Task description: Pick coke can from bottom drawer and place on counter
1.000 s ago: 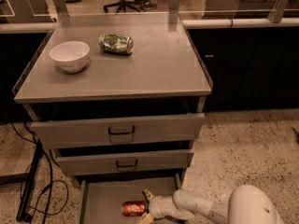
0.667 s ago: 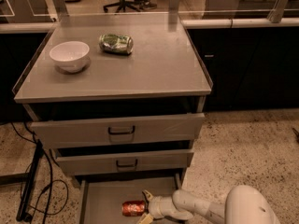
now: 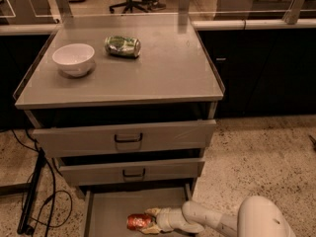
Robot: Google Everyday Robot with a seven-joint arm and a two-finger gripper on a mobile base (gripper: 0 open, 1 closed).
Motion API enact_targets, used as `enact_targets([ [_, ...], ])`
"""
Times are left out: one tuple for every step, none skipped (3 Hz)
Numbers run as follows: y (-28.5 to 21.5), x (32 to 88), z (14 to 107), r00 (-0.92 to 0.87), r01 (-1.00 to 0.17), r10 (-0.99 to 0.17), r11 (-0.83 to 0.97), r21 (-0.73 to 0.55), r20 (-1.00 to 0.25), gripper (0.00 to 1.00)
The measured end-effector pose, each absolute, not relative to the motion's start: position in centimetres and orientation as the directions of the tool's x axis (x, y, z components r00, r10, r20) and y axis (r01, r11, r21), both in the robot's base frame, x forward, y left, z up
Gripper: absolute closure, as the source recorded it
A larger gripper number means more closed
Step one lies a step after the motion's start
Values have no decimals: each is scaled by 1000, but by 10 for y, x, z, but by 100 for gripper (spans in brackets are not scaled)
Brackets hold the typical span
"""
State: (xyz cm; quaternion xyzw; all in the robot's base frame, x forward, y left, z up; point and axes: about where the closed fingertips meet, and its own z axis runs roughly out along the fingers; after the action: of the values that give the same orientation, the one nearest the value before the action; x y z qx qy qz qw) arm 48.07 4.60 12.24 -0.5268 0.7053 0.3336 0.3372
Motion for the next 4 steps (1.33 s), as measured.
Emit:
enact_targets([
  [46,481,122,-217,-968,-518,222,115,-827,68],
  [46,481,122,-217,-968,-518,222,115,-827,92],
  [46,481,122,-218,-968,-518,222,115,-827,100],
  [46,480,122,-218,-968,-518,223,115,-827,100],
])
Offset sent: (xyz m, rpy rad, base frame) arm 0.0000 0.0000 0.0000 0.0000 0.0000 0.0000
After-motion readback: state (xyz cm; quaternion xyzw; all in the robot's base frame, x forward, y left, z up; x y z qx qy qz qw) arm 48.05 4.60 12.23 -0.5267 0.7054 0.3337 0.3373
